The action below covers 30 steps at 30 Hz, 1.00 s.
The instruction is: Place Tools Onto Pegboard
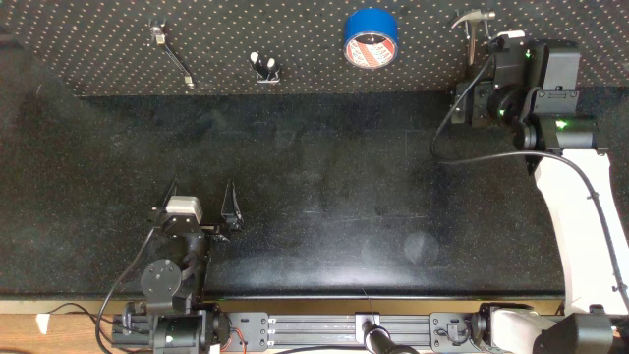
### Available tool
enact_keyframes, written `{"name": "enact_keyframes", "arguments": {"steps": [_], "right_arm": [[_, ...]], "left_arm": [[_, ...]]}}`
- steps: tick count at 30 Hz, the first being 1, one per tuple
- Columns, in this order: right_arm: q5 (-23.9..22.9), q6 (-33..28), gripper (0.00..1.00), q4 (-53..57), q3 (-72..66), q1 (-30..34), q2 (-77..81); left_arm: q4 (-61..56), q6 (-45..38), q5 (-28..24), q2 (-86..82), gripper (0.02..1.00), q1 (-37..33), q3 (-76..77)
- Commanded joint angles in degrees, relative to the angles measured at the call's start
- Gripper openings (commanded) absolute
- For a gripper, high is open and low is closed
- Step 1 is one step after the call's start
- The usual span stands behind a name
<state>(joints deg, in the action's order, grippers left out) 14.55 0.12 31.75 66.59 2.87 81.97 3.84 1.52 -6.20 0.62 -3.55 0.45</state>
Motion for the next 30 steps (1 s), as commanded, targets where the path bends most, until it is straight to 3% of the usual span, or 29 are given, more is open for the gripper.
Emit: {"name": "enact_keyframes", "arguments": {"steps": [1,10,15,21,27,30], "right_arm": [[-0.13,0.04,0.998,-0.28,-0.35,-0.35,0.09],[-1.86,0.09,1.0,-13.7,-29.07,-0.46,-20.85],[-1.86,0.37,1.0,-28.06,-47.95,-0.46,-38.53],[-1.88,6.38,0.998,-47.56,-65.26,-0.44,-52.63],[-2.12,7.15,0.998,-46.99,-66.36,-0.46,-59.65],[-2.1,7.17,0.996,-39.89,-66.36,-0.46,-66.2]], "left_arm": [[0.35,-0.33,0.39,-0.44,0.996,0.2,-0.13],[0.37,-0.33,0.39,-0.44,0.996,0.2,-0.13],[0.35,-0.33,0.39,-0.44,0.996,0.2,-0.13],[0.37,-0.33,0.39,-0.44,0.998,0.2,-0.13],[0.37,-0.33,0.39,-0.44,0.996,0.2,-0.13],[0.35,-0.33,0.39,-0.44,0.996,0.2,-0.13]]}}
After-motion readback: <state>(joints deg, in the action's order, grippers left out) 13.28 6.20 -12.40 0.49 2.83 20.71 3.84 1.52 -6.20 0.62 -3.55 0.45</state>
